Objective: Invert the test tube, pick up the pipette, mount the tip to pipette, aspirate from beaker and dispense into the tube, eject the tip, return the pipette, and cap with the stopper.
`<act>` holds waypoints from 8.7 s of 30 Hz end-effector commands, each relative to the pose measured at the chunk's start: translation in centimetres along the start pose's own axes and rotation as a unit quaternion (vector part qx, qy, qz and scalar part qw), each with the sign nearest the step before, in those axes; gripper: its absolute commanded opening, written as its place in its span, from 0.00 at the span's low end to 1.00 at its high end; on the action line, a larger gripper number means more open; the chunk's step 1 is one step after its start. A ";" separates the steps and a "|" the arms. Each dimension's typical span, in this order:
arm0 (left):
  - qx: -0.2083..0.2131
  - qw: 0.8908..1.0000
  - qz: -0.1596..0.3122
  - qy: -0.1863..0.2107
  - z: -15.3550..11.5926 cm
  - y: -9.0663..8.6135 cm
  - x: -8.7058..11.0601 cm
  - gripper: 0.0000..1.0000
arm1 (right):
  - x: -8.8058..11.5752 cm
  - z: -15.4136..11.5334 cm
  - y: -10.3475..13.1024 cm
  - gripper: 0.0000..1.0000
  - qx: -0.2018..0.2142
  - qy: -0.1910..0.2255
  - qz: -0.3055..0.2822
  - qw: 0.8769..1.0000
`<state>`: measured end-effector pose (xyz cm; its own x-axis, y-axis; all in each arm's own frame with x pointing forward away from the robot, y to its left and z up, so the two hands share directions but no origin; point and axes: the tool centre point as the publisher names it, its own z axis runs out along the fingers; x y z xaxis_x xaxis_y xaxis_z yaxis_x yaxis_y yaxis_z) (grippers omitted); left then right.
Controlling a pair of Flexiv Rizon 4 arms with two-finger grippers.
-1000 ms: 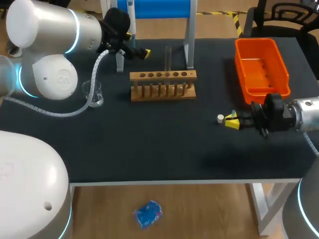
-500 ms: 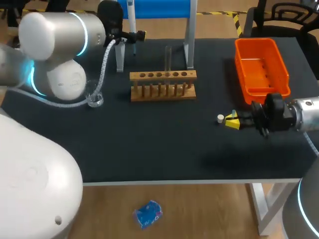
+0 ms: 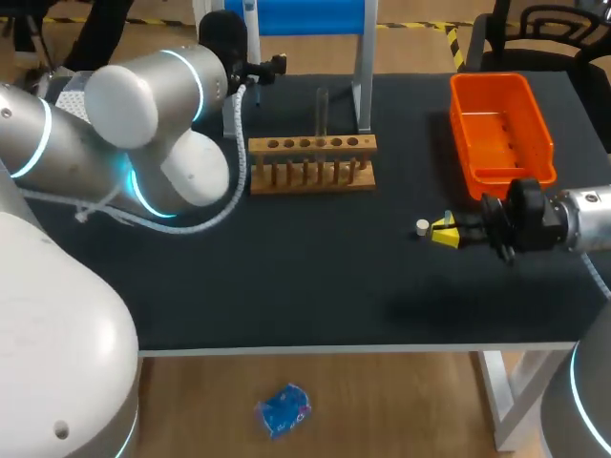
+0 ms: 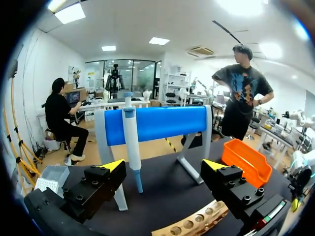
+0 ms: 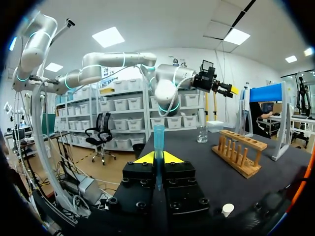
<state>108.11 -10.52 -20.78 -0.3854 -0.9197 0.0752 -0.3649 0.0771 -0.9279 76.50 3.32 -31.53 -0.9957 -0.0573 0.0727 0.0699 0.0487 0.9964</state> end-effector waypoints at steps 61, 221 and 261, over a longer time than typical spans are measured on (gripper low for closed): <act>0.032 0.991 -0.026 -0.127 8.2 -3.1 -5.6 0.73 | 0.1 0.0 0.1 0.00 0.001 -0.001 0.000 1.000; 0.106 0.904 0.106 0.401 -19.6 -3.3 21.8 0.00 | 0.1 0.0 0.1 0.00 0.001 -0.001 0.000 1.000; 0.131 0.886 0.113 0.431 -20.5 -1.7 25.9 0.00 | -0.3 0.4 -0.2 0.00 0.007 -0.004 -0.004 1.000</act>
<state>81.33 -26.71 -9.75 -0.9682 -0.2491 0.0226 -0.0311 0.0301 -0.9991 76.61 3.25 -31.67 -0.9963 -0.0526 0.0681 0.0652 0.0562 0.9963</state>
